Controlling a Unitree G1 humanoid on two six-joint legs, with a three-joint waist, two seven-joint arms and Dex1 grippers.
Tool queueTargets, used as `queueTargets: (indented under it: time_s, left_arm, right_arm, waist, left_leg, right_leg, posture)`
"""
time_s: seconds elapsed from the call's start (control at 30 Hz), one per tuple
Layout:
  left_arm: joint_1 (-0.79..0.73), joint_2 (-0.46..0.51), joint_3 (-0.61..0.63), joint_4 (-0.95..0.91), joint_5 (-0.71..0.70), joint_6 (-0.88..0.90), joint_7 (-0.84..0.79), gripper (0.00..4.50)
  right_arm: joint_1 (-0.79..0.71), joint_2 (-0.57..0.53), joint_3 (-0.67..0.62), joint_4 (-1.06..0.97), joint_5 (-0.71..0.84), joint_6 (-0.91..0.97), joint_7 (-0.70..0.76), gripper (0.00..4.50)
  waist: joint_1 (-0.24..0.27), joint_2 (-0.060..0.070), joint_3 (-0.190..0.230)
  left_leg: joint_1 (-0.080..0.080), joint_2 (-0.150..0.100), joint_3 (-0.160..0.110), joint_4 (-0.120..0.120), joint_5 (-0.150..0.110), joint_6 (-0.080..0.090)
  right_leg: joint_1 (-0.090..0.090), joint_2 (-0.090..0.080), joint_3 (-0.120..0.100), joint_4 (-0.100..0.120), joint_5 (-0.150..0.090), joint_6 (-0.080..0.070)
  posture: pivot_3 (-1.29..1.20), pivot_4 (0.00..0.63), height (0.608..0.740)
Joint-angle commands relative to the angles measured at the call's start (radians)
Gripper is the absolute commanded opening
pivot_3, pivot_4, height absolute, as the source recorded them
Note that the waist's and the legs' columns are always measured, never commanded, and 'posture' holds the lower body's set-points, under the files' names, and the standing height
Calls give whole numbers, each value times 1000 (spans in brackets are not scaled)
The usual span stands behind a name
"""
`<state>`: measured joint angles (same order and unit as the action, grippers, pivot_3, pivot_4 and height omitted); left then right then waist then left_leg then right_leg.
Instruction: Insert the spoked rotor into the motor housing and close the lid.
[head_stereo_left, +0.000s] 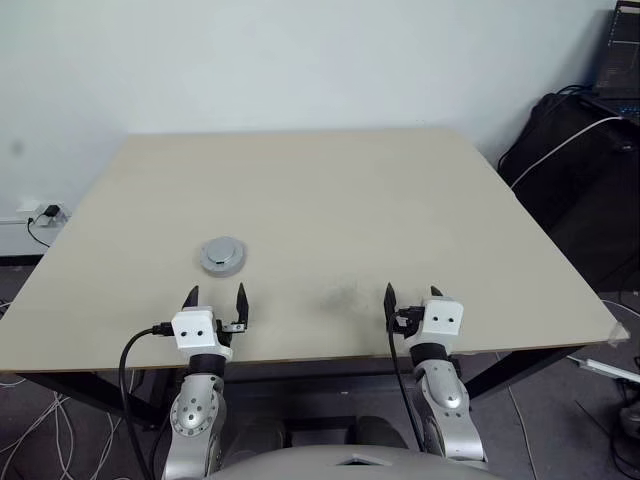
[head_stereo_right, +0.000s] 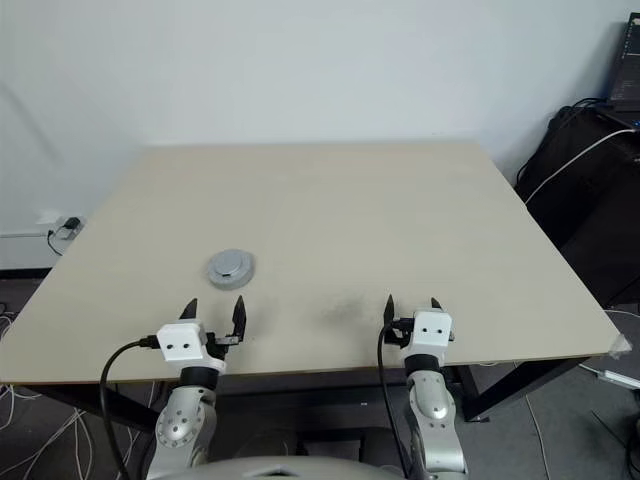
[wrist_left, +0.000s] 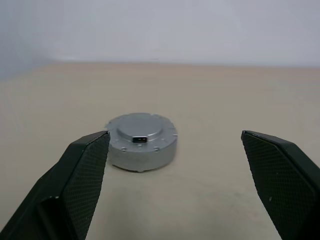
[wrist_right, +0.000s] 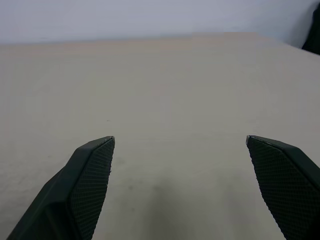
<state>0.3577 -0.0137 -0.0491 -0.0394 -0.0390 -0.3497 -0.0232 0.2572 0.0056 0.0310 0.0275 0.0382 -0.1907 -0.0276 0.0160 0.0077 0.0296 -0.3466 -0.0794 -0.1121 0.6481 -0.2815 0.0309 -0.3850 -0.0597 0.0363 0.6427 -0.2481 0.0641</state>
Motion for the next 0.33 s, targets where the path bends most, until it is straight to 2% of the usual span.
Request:
queueTargets:
  time_s: [0.03,0.33]
  left_arm:
    - [-8,-4,0,-32,-15,6,-11,4452]
    - [-21,-4,-3,-26,-17,44,-14,4452]
  right_arm:
    - [-16,2,-2,-54,17,5,24,4500]
    - [-15,4,-5,-71,23,46,38,4500]
  waist:
    - [0,0,0]
    - [0,0,0]
  left_leg:
    - [0,0,0,0,0,0]
    - [0,0,0,0,0,-1]
  right_leg:
    - [0,0,0,0,0,0]
    - [0,0,0,0,0,0]
  posture:
    - [0,0,740]
    - [0,0,740]
